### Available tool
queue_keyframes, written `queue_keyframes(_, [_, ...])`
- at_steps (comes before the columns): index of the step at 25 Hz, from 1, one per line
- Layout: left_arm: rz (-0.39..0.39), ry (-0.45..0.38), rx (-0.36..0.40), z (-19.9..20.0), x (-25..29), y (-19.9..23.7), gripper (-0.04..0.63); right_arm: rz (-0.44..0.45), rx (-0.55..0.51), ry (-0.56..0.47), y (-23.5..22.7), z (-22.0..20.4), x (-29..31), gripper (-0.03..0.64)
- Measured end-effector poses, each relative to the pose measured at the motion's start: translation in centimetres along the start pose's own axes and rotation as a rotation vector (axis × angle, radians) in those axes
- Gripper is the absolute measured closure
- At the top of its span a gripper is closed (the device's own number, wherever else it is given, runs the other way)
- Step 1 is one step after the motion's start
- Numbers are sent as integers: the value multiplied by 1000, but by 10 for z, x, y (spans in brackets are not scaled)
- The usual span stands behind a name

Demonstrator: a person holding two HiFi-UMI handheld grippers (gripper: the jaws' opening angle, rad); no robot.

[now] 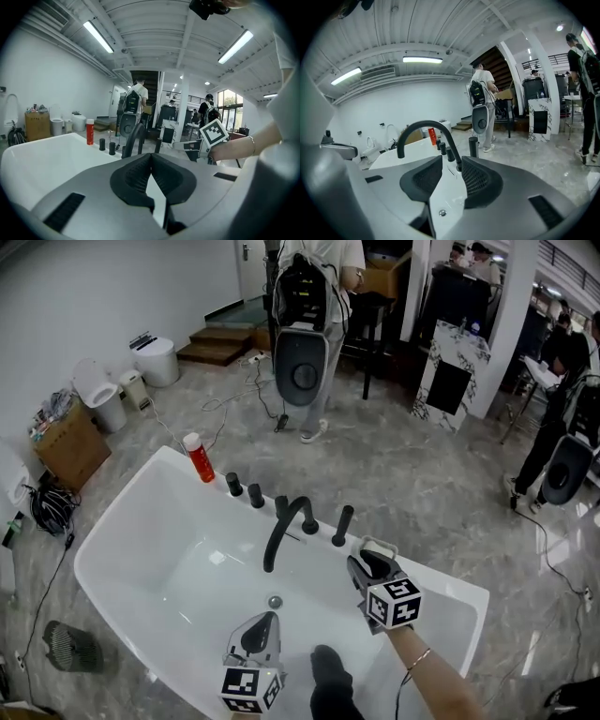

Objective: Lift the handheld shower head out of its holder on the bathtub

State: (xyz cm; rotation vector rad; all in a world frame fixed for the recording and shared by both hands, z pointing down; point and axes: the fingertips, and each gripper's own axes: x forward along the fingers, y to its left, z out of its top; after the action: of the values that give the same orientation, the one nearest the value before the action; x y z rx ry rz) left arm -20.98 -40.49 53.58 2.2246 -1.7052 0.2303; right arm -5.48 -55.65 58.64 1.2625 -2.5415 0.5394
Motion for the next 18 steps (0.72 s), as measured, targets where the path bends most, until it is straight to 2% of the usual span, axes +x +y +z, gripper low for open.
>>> queue_keyframes(9, [-15,15,-1,-12,106,3,575,-54,11,31,-74,-27,107,453])
queue_keyframes(18, [-52,37,14,-24,160,-7,575,-86,4,54,-103,-49,148,433])
